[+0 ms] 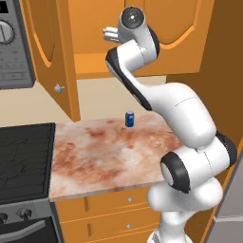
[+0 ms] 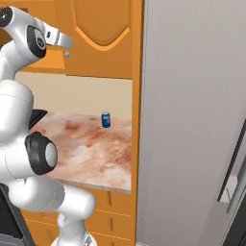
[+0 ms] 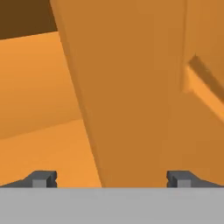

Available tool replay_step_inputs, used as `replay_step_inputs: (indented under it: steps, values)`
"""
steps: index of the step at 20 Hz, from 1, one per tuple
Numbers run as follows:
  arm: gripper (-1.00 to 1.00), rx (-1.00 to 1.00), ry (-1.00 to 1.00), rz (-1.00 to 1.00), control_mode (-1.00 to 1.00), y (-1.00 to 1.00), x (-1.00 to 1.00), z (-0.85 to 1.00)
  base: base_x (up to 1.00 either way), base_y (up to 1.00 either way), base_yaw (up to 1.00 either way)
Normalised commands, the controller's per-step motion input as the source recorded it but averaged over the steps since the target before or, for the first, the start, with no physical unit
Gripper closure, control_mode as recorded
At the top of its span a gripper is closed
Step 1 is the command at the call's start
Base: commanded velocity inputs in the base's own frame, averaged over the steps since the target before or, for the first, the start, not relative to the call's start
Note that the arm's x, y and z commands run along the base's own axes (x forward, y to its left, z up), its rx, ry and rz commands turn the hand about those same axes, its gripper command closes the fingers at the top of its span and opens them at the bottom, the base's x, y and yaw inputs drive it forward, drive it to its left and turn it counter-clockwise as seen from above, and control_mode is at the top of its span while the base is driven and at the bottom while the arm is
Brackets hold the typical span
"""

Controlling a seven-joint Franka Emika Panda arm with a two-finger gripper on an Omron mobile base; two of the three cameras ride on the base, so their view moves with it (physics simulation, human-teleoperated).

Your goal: Close all open cabinet doors.

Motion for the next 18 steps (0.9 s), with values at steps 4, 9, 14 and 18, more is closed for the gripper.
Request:
replay_step_inputs:
  steps: [4, 9, 14, 18]
  values:
    - [-1.0, 0.04, -0.22, 0.07, -1.0, -0.06, -1.0, 0.0, 0.0, 0.0, 0.0]
    - [-1.0, 0.01, -0.12, 0.1, -1.0, -0.18, -0.98, 0.0, 0.0, 0.0, 0.0]
    - [-1.0, 0.05, 0.03, 0.1, -1.0, -0.6, -0.98, 0.01, 0.0, 0.0, 0.0]
    - [-1.0, -0.03, 0.22, 0.01, -1.0, -0.13, -1.0, 0.01, 0.0, 0.0, 0.0]
